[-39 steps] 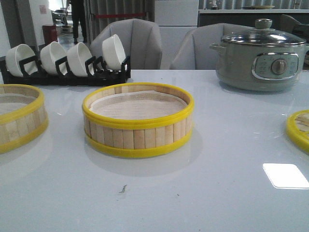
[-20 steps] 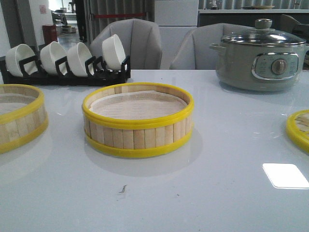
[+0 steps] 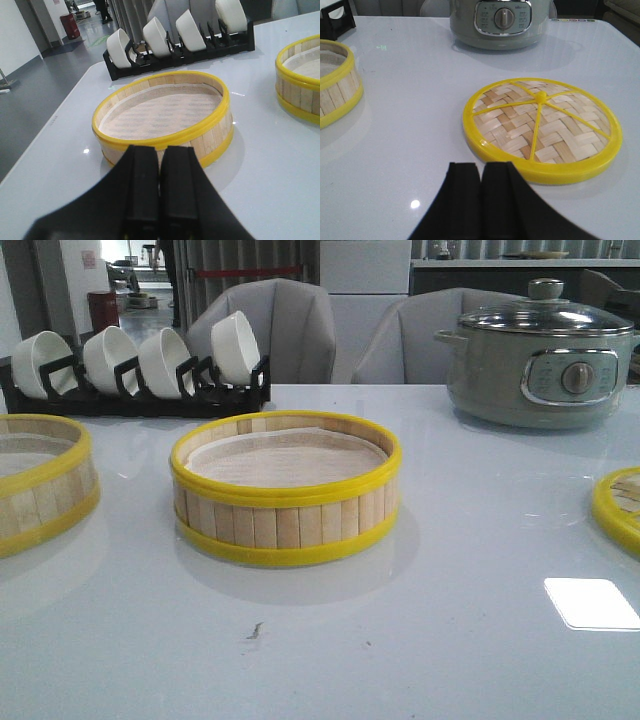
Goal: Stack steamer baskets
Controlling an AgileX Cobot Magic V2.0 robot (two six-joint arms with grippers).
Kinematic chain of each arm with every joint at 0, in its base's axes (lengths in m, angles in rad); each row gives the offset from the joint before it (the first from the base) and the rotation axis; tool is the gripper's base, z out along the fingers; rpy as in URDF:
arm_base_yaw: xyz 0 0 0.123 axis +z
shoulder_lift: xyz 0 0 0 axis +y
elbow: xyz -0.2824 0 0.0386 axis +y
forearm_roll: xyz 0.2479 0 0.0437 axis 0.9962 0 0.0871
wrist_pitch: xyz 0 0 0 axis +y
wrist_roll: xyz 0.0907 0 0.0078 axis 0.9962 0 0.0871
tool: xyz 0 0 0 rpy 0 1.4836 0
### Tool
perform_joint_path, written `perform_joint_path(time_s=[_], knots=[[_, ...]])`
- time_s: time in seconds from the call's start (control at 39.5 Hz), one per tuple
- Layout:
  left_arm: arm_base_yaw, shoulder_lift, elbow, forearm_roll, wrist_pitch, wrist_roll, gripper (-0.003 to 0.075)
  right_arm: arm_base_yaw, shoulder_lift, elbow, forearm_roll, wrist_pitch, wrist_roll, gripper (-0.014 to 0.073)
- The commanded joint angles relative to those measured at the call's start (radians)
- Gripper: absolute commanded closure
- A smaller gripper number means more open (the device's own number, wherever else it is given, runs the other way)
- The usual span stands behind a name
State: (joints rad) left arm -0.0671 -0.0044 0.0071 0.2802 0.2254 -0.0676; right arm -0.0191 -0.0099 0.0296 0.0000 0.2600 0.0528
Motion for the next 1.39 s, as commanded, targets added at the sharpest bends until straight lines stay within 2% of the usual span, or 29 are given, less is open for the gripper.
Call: perform_joint_path(time_s=[0.0, 0.15, 0.28, 0.46, 0.58, 0.74, 0.86, 1.12, 1.22, 1.37], knots=[[0.001, -0.011, 0.0, 0.013, -0.068, -0.002, 0.0631, -0.007, -0.022, -0.015, -0.012, -0.08, -0.009, 0.054], [0.001, -0.011, 0.0, 0.006, -0.07, -0.003, 0.0631, -0.007, -0.022, -0.015, -0.012, -0.08, -0.009, 0.054], [0.001, -0.011, 0.0, -0.078, -0.053, -0.004, 0.0631, -0.007, -0.022, -0.015, -0.012, -0.08, -0.009, 0.054], [0.001, -0.008, 0.0, -0.069, -0.017, -0.004, 0.0631, -0.007, -0.022, -0.015, -0.012, -0.08, -0.009, 0.054], [0.001, 0.042, -0.054, -0.123, -0.016, -0.047, 0.0631, -0.007, -0.022, -0.015, -0.012, -0.08, -0.009, 0.054], [0.001, 0.236, -0.243, -0.15, -0.016, -0.068, 0.0631, -0.007, -0.022, -0.015, -0.012, -0.08, -0.009, 0.054], [0.001, 0.457, -0.444, -0.15, 0.043, -0.068, 0.0631, -0.007, -0.022, -0.015, -0.012, -0.08, -0.009, 0.054], [0.001, 0.828, -0.908, -0.16, 0.324, -0.06, 0.0631, -0.007, -0.022, -0.015, -0.012, -0.08, -0.009, 0.054], [0.001, 0.91, -0.991, -0.167, 0.351, -0.056, 0.0631, -0.007, -0.022, -0.015, -0.012, -0.08, -0.009, 0.054], [0.001, 0.96, -1.005, -0.171, 0.352, -0.056, 0.0631, -0.007, -0.022, -0.015, -0.012, -0.08, -0.009, 0.054]])
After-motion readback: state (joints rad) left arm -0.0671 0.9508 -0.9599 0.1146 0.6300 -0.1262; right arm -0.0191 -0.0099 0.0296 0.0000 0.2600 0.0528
